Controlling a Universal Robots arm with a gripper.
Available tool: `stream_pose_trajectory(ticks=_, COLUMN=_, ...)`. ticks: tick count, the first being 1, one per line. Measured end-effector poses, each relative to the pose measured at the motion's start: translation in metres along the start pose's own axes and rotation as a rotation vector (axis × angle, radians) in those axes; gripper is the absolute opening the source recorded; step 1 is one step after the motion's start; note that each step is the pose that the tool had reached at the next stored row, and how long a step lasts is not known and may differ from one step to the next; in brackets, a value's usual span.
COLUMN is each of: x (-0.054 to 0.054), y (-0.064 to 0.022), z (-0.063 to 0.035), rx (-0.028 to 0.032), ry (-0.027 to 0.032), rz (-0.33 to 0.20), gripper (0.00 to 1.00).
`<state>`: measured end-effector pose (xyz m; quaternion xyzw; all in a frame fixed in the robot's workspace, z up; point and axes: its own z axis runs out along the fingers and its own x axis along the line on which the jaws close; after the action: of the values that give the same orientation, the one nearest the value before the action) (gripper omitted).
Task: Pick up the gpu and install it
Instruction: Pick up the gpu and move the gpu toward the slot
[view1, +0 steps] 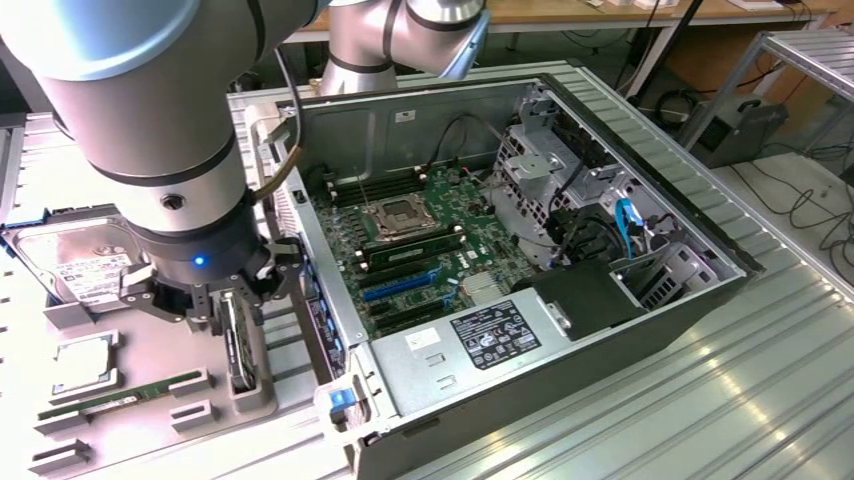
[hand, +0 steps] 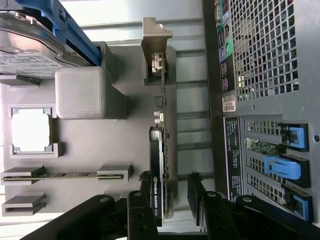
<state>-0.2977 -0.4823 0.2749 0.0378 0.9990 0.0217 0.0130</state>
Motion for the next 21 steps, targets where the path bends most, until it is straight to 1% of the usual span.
stream_pose_trajectory(ticks=13, x=0.0032, y=0.0030, z=0.0042, rx=-0.0001, ry=-0.0002, rz=0.000, gripper=0.42)
stream_pose_trajectory(ticks=21, x=0.0046, y=0.0065, z=0.0074, rx=0.0000, ry=0.0000, rz=0.000, gripper=0.42)
